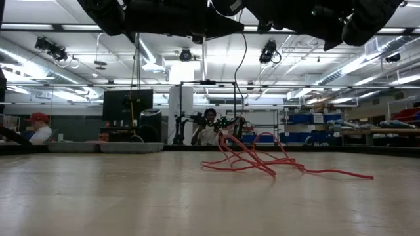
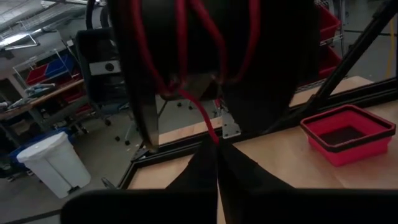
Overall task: Coil cords
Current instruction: Coil the red wire onto the spool
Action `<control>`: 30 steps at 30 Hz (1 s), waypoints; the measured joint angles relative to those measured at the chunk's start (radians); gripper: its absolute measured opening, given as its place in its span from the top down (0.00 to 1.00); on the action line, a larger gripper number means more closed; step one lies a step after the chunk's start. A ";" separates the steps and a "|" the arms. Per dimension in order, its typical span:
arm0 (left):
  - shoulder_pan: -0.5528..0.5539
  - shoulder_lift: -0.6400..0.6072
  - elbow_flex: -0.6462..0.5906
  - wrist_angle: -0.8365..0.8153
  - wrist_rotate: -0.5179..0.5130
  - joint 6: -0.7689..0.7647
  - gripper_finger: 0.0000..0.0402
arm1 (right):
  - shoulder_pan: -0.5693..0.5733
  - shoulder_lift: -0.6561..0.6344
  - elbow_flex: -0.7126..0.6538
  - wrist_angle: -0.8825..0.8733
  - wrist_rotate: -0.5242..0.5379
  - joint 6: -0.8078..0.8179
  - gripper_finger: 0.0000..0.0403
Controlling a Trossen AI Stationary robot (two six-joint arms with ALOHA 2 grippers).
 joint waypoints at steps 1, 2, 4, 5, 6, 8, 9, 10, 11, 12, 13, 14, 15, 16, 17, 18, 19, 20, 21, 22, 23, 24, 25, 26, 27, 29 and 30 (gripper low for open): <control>0.000 0.000 0.000 -0.004 0.000 -0.001 1.00 | 0.000 0.000 -0.003 0.012 0.000 0.000 1.00; 0.001 0.000 0.000 -0.008 0.000 -0.003 1.00 | 0.000 0.000 -0.006 0.029 0.000 0.000 1.00; 0.004 0.001 0.000 -0.008 -0.001 -0.017 1.00 | 0.000 0.000 -0.007 0.052 0.000 0.001 1.00; 0.006 0.006 0.000 -0.002 -0.001 -0.021 1.00 | 0.000 0.000 -0.007 0.058 0.000 0.001 1.00; 0.008 0.009 0.001 0.002 -0.001 -0.023 1.00 | 0.000 0.000 -0.007 0.060 0.000 0.001 1.00; 0.012 0.015 0.000 0.007 0.003 -0.031 1.00 | 0.000 0.002 -0.008 0.074 0.012 0.001 1.00; 0.013 0.023 0.001 0.027 0.010 -0.040 1.00 | 0.002 0.003 -0.008 0.080 0.019 0.001 1.00; 0.014 0.026 0.001 0.036 0.020 -0.042 1.00 | 0.005 0.003 -0.008 0.083 0.023 0.001 1.00; 0.014 0.027 0.001 0.034 0.034 -0.042 1.00 | 0.007 0.003 -0.008 0.084 0.030 0.001 1.00; 0.014 0.029 0.001 0.034 0.050 -0.042 1.00 | 0.010 0.003 -0.008 0.088 0.040 0.000 1.00; 0.014 0.034 0.001 0.037 0.060 -0.042 1.00 | 0.013 0.003 -0.008 0.092 0.051 -0.007 1.00; 0.013 0.037 0.001 0.036 0.062 -0.042 1.00 | 0.014 0.003 -0.008 0.098 0.055 -0.010 1.00; 0.013 0.038 0.001 0.026 0.064 -0.042 1.00 | 0.016 0.003 -0.008 0.098 0.059 -0.014 1.00; 0.013 0.040 0.001 0.020 0.074 -0.042 1.00 | 0.018 0.003 -0.008 0.099 0.061 -0.016 1.00; 0.013 0.040 0.001 0.020 0.088 -0.043 1.00 | 0.018 0.003 -0.008 0.100 0.071 -0.019 1.00; 0.013 0.040 0.001 0.020 0.109 -0.044 1.00 | 0.018 0.003 -0.008 0.101 0.078 -0.023 1.00; 0.013 0.038 0.001 0.015 0.119 -0.045 1.00 | 0.018 0.003 -0.008 0.101 0.083 -0.024 1.00; 0.013 0.038 0.001 0.002 0.124 -0.046 1.00 | 0.018 0.003 -0.008 0.101 0.086 -0.025 1.00; 0.012 0.038 0.001 -0.013 0.123 -0.048 1.00 | 0.018 0.003 -0.008 0.097 0.087 -0.025 1.00; 0.012 0.039 0.001 -0.028 0.117 -0.049 1.00 | 0.017 0.003 -0.008 0.086 0.087 -0.024 1.00; 0.011 0.039 0.001 -0.038 0.104 -0.049 1.00 | 0.013 0.002 -0.008 0.073 0.086 -0.024 1.00; 0.011 0.037 0.001 -0.047 0.093 -0.049 1.00 | 0.011 0.002 -0.008 0.063 0.087 -0.022 1.00; 0.012 0.034 0.001 -0.062 0.077 -0.049 1.00 | 0.006 0.001 -0.008 0.047 0.087 -0.017 1.00; 0.012 0.033 0.001 -0.071 0.071 -0.049 1.00 | 0.003 -0.001 -0.008 0.029 0.088 -0.015 1.00; 0.012 0.032 0.001 -0.084 0.062 -0.049 1.00 | -0.001 -0.003 -0.008 0.008 0.088 -0.012 1.00; 0.012 0.020 0.000 -0.124 0.053 -0.049 1.00 | -0.008 -0.004 -0.008 -0.019 0.088 -0.008 1.00; 0.012 0.016 0.000 -0.129 0.051 -0.049 1.00 | -0.012 -0.004 -0.008 -0.032 0.089 -0.007 1.00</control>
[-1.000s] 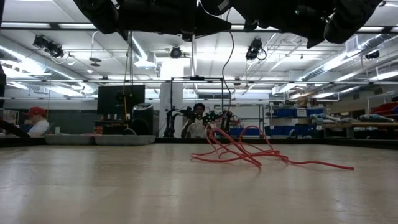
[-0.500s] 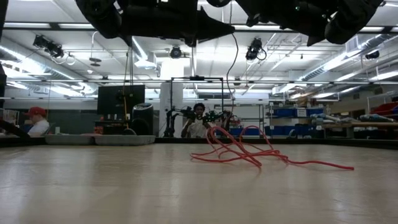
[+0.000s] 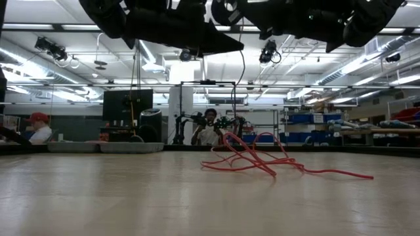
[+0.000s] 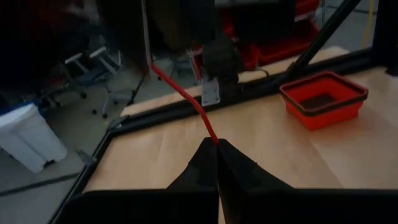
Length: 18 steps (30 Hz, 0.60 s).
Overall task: Coil cords
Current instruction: Coil the red wire onto the spool
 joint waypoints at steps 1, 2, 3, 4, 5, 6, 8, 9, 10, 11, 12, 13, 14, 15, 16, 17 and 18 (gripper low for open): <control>0.000 -0.011 0.000 -0.022 -0.007 0.000 1.00 | -0.002 0.000 0.000 -0.010 0.000 0.000 1.00; -0.001 -0.023 0.000 -0.056 -0.019 0.000 1.00 | -0.006 0.000 0.000 -0.013 -0.001 0.000 1.00; -0.001 -0.030 0.000 -0.071 -0.025 0.000 1.00 | -0.009 0.000 0.000 -0.015 -0.001 0.000 1.00; 0.000 -0.041 0.000 -0.096 -0.032 0.000 1.00 | -0.013 0.000 0.000 -0.021 -0.001 0.001 1.00; 0.000 -0.052 0.000 -0.127 -0.044 0.000 1.00 | -0.017 0.000 0.000 -0.029 -0.001 0.006 1.00; 0.000 -0.062 0.000 -0.145 -0.052 0.000 1.00 | -0.022 0.000 0.000 -0.036 0.000 0.012 1.00; 0.000 -0.085 0.000 -0.184 -0.059 0.000 1.00 | -0.031 0.000 0.000 -0.053 -0.001 0.018 1.00; 0.000 -0.097 0.000 -0.200 -0.062 0.000 1.00 | -0.036 0.000 0.000 -0.065 -0.001 0.018 1.00; 0.000 -0.107 0.000 -0.217 -0.066 0.001 1.00 | -0.040 0.000 0.000 -0.078 -0.001 0.018 1.00; 0.000 -0.116 0.000 -0.230 -0.071 0.002 1.00 | -0.042 0.000 0.000 -0.086 -0.001 0.019 1.00; 0.000 -0.121 0.000 -0.243 -0.073 0.002 1.00 | -0.045 0.000 0.000 -0.093 -0.001 0.024 1.00; 0.000 -0.129 0.000 -0.252 -0.074 0.002 1.00 | -0.048 0.000 0.000 -0.099 -0.001 0.031 1.00; 0.000 -0.139 0.000 -0.271 -0.077 0.003 1.00 | -0.050 0.000 0.000 -0.109 -0.002 0.041 1.00; 0.000 -0.145 0.000 -0.279 -0.079 0.005 1.00 | -0.052 -0.001 0.000 -0.122 -0.003 0.046 1.00; 0.000 -0.153 0.000 -0.282 -0.082 0.005 1.00 | -0.054 -0.001 0.000 -0.139 -0.002 0.054 1.00; 0.000 -0.161 0.000 -0.301 -0.085 0.005 1.00 | -0.056 -0.001 0.000 -0.159 -0.004 0.063 1.00; 0.000 -0.166 0.000 -0.313 -0.085 0.005 1.00 | -0.059 -0.001 0.000 -0.174 -0.009 0.071 1.00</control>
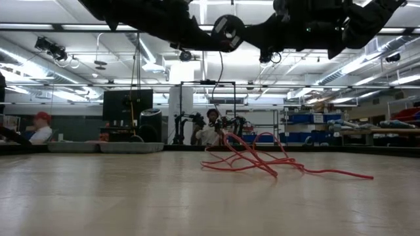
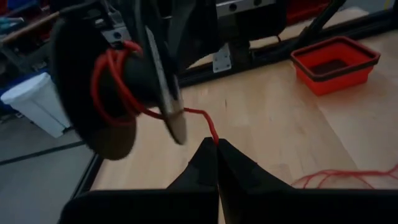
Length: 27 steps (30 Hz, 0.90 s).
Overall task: Coil cords
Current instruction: Coil the red wire onto the spool
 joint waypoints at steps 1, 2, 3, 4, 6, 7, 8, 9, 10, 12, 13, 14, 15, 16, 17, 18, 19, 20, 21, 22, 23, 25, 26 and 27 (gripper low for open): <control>0.000 -0.003 0.000 -0.007 0.000 0.000 1.00 | -0.002 0.000 0.000 -0.018 -0.007 0.003 1.00; 0.000 -0.004 0.000 -0.014 -0.002 0.001 1.00 | -0.002 0.000 0.000 -0.035 -0.013 0.011 1.00; 0.000 -0.004 0.000 -0.017 -0.003 0.001 1.00 | -0.002 0.000 0.000 -0.047 -0.014 0.015 1.00; 0.000 -0.004 0.000 -0.016 -0.003 0.001 1.00 | -0.002 0.000 0.000 -0.057 -0.014 0.016 1.00; 0.000 -0.004 0.000 -0.016 -0.005 0.005 1.00 | -0.002 0.000 0.000 -0.069 -0.015 0.018 1.00; 0.000 -0.005 0.000 -0.016 -0.011 0.012 1.00 | -0.003 0.000 0.000 -0.074 -0.015 0.019 1.00; 0.000 -0.005 0.000 -0.017 -0.021 0.023 1.00 | -0.003 0.000 0.000 -0.076 -0.014 0.021 1.00; 0.000 -0.005 0.000 -0.017 -0.033 0.027 1.00 | -0.004 0.000 0.000 -0.080 -0.014 0.027 1.00; -0.001 -0.005 0.000 -0.018 -0.046 0.031 1.00 | -0.005 0.000 0.000 -0.083 -0.014 0.033 1.00; -0.001 -0.009 0.000 -0.020 -0.067 0.042 1.00 | -0.008 0.000 0.000 -0.092 -0.011 0.047 1.00; -0.001 -0.011 0.000 -0.022 -0.071 0.055 1.00 | -0.010 0.000 0.001 -0.098 -0.011 0.053 1.00; -0.001 -0.011 0.000 -0.022 -0.074 0.062 1.00 | -0.011 -0.001 0.001 -0.105 -0.012 0.054 1.00; -0.001 -0.011 0.000 -0.022 -0.078 0.069 1.00 | -0.011 -0.001 0.001 -0.112 -0.012 0.055 1.00; -0.001 -0.011 -0.001 -0.023 -0.081 0.076 1.00 | -0.013 -0.001 0.001 -0.118 -0.012 0.055 1.00; -0.001 -0.011 -0.001 -0.023 -0.084 0.079 1.00 | -0.015 -0.001 0.001 -0.121 -0.013 0.057 1.00; -0.001 -0.011 -0.001 -0.023 -0.088 0.081 1.00 | -0.017 -0.001 0.001 -0.121 -0.013 0.062 1.00; 0.000 -0.011 -0.001 -0.023 -0.092 0.082 1.00 | -0.021 -0.001 0.001 -0.121 -0.014 0.068 1.00; 0.000 -0.011 -0.001 -0.024 -0.097 0.082 1.00 | -0.024 -0.002 0.001 -0.122 -0.015 0.070 1.00; 0.000 -0.011 -0.001 -0.026 -0.103 0.082 1.00 | -0.026 -0.006 0.001 -0.130 -0.017 0.072 1.00; 0.000 -0.011 -0.001 -0.030 -0.107 0.082 1.00 | -0.030 -0.011 0.001 -0.136 -0.019 0.071 1.00; 0.000 -0.013 -0.001 -0.033 -0.113 0.082 1.00 | -0.033 -0.019 0.001 -0.140 -0.019 0.072 1.00; 0.000 -0.020 -0.001 -0.056 -0.121 0.082 1.00 | -0.040 -0.041 0.001 -0.152 -0.024 0.071 1.00; 0.000 -0.021 -0.001 -0.055 -0.122 0.081 1.00 | -0.042 -0.053 0.001 -0.157 -0.025 0.071 1.00; 0.001 -0.024 -0.001 -0.059 -0.122 0.077 1.00 | -0.044 -0.065 0.001 -0.166 -0.025 0.071 1.00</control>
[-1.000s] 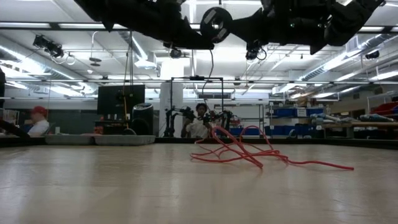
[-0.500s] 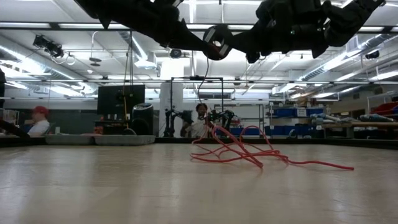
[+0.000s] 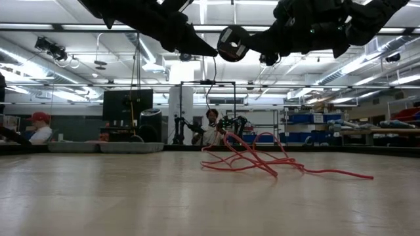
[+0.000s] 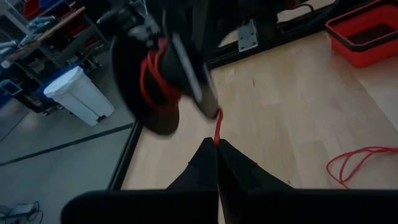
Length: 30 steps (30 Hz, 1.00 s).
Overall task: Coil cords
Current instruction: Coil the red wire onto the spool
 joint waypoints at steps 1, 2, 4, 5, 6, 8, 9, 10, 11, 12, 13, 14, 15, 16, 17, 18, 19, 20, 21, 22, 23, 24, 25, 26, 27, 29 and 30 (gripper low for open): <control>0.000 -0.001 0.000 -0.002 0.000 -0.004 1.00 | -0.001 -0.009 0.000 -0.004 0.000 -0.001 1.00; 0.000 -0.002 0.000 0.007 0.000 -0.010 1.00 | -0.002 -0.018 0.000 -0.007 0.000 -0.002 1.00; 0.000 -0.003 0.000 0.027 0.001 -0.020 1.00 | -0.002 -0.033 0.000 -0.020 0.000 -0.008 1.00; 0.000 -0.003 0.000 0.035 0.001 -0.020 0.99 | -0.002 -0.036 0.000 -0.020 0.001 -0.010 1.00; 0.000 -0.003 0.000 0.041 0.001 -0.019 0.98 | -0.002 -0.040 0.000 -0.021 0.001 -0.010 1.00; 0.000 -0.003 0.000 0.052 0.002 -0.019 0.95 | -0.002 -0.045 -0.001 -0.023 0.003 -0.010 1.00; 0.000 -0.003 0.000 0.053 0.002 -0.020 0.93 | 0.000 -0.045 -0.001 -0.022 0.003 -0.010 1.00; 0.000 -0.003 0.000 0.053 0.002 -0.021 0.91 | 0.002 -0.045 -0.001 -0.023 0.003 -0.010 1.00; 0.000 -0.003 0.000 0.053 0.000 -0.021 0.89 | 0.002 -0.045 -0.001 -0.027 0.003 -0.011 1.00; 0.000 -0.003 0.000 0.056 -0.001 -0.021 0.88 | 0.003 -0.045 -0.001 -0.026 0.003 -0.013 1.00; 0.000 -0.003 0.000 0.058 -0.002 -0.021 0.86 | 0.005 -0.045 -0.001 -0.026 0.003 -0.015 1.00; 0.000 -0.003 0.000 0.058 -0.003 -0.021 0.85 | 0.006 -0.045 -0.001 -0.026 0.004 -0.017 1.00; 0.000 -0.003 0.000 0.058 -0.004 -0.022 0.84 | 0.009 -0.045 -0.001 -0.026 0.004 -0.018 1.00; 0.000 -0.003 0.000 0.057 -0.004 -0.022 0.83 | 0.010 -0.045 -0.001 -0.026 0.004 -0.019 1.00; 0.000 -0.003 0.000 0.057 -0.004 -0.022 0.83 | 0.011 -0.045 -0.001 -0.025 0.004 -0.019 1.00; 0.000 -0.003 0.000 0.057 -0.004 -0.022 0.83 | 0.011 -0.045 -0.001 -0.025 0.004 -0.019 1.00; 0.000 -0.003 0.000 0.058 -0.004 -0.022 0.83 | 0.011 -0.045 -0.001 -0.026 0.004 -0.020 1.00; 0.000 -0.003 0.000 0.058 -0.004 -0.022 0.83 | 0.011 -0.045 -0.001 -0.025 0.004 -0.020 1.00; 0.000 -0.003 0.000 0.057 -0.004 -0.022 0.83 | 0.011 -0.045 -0.001 -0.024 0.004 -0.020 1.00; 0.000 -0.003 0.000 0.056 -0.004 -0.022 0.83 | 0.011 -0.045 -0.001 -0.024 0.005 -0.020 1.00; 0.000 -0.003 0.000 0.057 -0.004 -0.024 0.83 | 0.011 -0.045 -0.001 -0.024 0.005 -0.020 1.00; 0.000 -0.003 0.000 0.058 -0.004 -0.028 0.83 | 0.011 -0.045 -0.001 -0.024 0.005 -0.020 1.00; 0.000 -0.003 0.000 0.057 -0.004 -0.038 0.83 | 0.011 -0.045 -0.001 -0.023 0.005 -0.020 1.00; 0.000 -0.003 0.000 0.056 -0.004 -0.055 0.83 | 0.011 -0.045 -0.001 -0.023 0.005 -0.020 1.00; 0.000 -0.003 0.000 0.053 0.000 -0.076 0.83 | 0.011 -0.045 -0.001 -0.023 0.005 -0.020 1.00; 0.003 -0.002 0.000 0.047 0.028 -0.111 0.83 | 0.011 -0.045 -0.001 -0.019 0.006 -0.020 1.00; 0.004 0.004 0.000 0.052 0.042 -0.136 0.83 | 0.011 -0.045 -0.001 -0.015 0.006 -0.020 1.00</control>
